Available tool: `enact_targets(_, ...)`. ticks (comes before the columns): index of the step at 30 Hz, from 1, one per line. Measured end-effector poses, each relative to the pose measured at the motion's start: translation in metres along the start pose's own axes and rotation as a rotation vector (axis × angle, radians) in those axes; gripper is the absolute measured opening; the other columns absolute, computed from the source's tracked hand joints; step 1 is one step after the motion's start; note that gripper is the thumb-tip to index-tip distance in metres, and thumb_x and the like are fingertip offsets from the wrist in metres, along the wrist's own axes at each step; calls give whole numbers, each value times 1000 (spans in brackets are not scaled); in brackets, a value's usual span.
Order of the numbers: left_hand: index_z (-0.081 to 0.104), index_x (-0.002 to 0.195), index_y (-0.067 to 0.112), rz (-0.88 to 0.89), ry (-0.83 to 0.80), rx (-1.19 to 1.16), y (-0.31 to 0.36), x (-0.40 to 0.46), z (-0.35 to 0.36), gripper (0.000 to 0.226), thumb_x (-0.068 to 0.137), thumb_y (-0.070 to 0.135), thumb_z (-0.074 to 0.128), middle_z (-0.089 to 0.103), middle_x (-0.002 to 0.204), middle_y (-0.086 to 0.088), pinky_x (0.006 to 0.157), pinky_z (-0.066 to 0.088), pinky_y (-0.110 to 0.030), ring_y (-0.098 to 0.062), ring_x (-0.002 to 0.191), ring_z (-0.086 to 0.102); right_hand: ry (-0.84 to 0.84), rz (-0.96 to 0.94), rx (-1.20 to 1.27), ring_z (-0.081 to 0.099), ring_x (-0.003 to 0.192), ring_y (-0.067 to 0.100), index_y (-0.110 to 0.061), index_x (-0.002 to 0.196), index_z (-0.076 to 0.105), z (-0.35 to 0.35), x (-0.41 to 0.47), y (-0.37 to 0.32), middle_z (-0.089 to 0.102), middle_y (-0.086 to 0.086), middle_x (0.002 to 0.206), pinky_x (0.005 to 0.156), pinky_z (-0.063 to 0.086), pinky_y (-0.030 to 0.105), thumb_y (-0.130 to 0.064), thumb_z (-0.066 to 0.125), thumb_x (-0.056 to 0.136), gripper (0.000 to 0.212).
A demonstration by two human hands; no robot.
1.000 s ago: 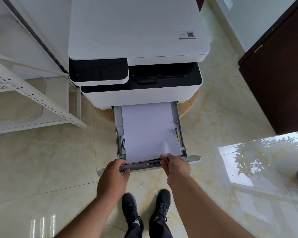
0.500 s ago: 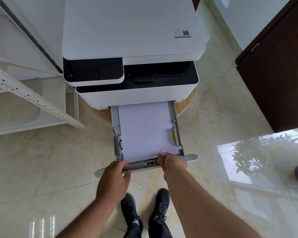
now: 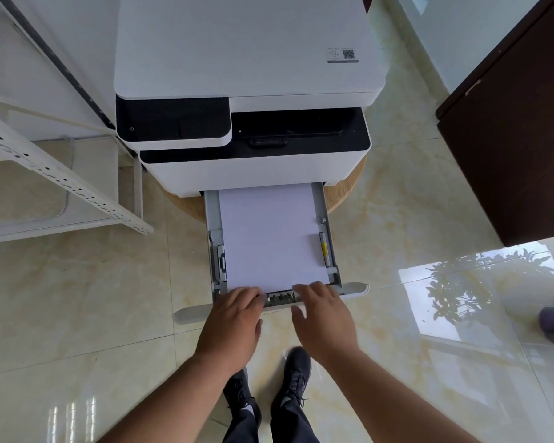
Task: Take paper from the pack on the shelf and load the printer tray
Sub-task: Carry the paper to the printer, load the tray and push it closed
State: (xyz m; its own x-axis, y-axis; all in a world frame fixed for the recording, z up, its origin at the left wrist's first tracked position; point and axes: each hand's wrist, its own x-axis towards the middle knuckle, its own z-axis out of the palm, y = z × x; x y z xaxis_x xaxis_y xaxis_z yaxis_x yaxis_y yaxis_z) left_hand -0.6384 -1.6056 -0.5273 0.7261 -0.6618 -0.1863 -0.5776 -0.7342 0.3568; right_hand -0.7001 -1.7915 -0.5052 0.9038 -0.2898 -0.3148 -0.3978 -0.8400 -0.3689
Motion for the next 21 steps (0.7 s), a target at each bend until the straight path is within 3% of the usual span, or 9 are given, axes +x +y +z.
enact_targets(2,67,129,17,24,-26,51,3,9,2,57,74,15,79,66,129,0,104,51,-42,-25,120,61,-7,-182,-186,61,98,28,-24,125,67,12,3,3,67,0,107,81,54,39,-28,70,85,41)
enact_targets(7,66,126,19,29,-70,136,1,23,7,57,72,7,76,64,114,0,93,53,-43,-27,104,60,20,-248,-287,58,81,26,-25,102,73,20,14,5,63,-1,90,70,53,37,-14,76,71,33)
enact_targets(21,67,121,22,6,-92,140,5,18,6,56,69,5,76,62,106,1,84,53,-41,-27,97,60,7,-276,-297,55,78,26,-24,100,74,19,13,5,62,-1,84,69,49,38,-12,76,74,28)
